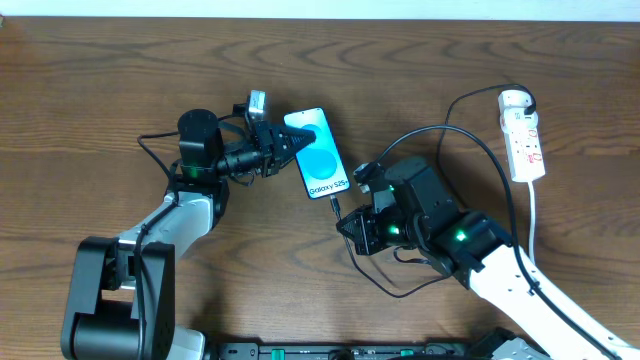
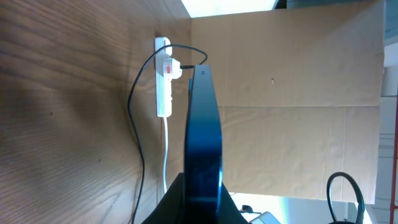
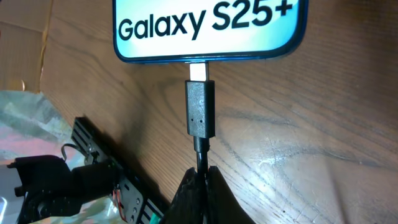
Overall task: Plug charger to phone and switch on socket
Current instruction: 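Push the USB-C plug up into the phone's port with the right gripper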
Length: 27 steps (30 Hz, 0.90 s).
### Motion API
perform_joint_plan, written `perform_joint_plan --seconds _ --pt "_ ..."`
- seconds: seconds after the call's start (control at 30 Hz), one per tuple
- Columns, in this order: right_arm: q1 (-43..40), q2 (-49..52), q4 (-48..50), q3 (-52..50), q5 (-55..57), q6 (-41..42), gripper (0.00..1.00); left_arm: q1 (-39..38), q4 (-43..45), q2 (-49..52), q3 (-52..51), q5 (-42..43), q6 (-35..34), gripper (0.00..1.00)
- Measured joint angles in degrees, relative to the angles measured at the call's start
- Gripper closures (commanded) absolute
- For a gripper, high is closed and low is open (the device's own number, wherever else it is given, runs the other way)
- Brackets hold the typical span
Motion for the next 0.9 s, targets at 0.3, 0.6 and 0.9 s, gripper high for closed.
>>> perform_joint_plan --seconds 0.3,0.6,0.9 --pt "0.00 0.42 0.48 0.00 -0.31 0.17 0.99 0.00 0.13 0.00 0.00 0.02 -0.83 0.93" --pt "0.00 0.42 0.46 0.00 -0.44 0.17 0.99 0.00 0.15 0.00 0.00 0.02 0.48 0.93" --pt "0.00 0.42 0.46 0.00 -0.44 0.17 0.99 0.00 0.15 0.00 0.00 0.02 2.38 0.93"
